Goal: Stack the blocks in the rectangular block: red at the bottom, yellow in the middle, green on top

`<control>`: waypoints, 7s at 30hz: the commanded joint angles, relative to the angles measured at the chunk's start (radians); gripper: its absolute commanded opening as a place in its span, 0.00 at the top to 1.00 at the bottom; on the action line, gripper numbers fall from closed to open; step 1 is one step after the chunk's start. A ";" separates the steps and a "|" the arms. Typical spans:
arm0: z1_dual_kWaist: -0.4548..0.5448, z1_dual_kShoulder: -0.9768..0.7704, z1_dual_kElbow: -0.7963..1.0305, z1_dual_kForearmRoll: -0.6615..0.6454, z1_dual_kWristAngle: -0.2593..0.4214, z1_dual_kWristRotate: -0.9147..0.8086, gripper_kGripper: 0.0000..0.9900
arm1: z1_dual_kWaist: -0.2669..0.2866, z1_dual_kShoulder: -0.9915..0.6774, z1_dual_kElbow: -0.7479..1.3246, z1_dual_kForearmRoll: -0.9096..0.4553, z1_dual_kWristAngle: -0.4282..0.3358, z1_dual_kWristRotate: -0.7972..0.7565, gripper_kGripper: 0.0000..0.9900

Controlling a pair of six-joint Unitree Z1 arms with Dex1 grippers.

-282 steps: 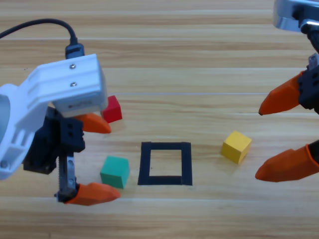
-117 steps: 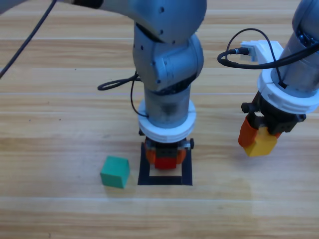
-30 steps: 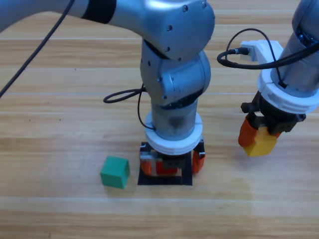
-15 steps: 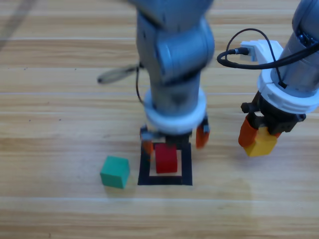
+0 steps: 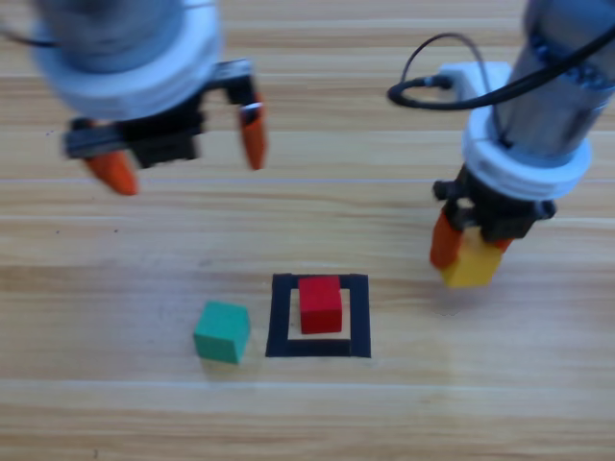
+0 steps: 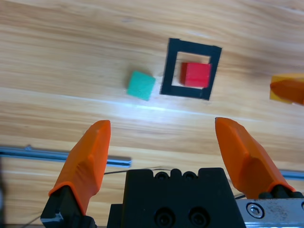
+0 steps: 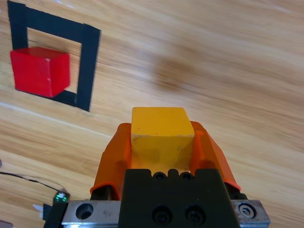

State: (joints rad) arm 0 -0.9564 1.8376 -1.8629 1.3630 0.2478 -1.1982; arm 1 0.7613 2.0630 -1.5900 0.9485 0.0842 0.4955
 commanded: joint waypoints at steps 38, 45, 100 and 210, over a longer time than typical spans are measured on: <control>-0.027 -0.452 0.619 -0.222 -0.036 0.238 0.06 | 0.271 0.460 -0.700 0.385 -0.153 0.247 1.00; -0.027 -0.449 0.657 -0.262 -0.045 0.238 0.06 | 0.279 0.465 -0.711 0.385 -0.153 0.248 1.00; -0.022 -0.368 0.659 -0.325 -0.033 0.203 0.06 | 0.302 0.114 -0.757 0.483 -0.247 0.121 0.00; 0.125 0.223 0.217 -0.251 -0.077 0.290 0.75 | 0.148 -0.609 0.711 -0.540 -0.112 -0.155 0.00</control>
State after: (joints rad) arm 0 -0.8498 1.9982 -1.5215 1.0035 0.1633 -0.8804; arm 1 0.9372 1.4206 -0.9100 0.4262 -0.0277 0.3446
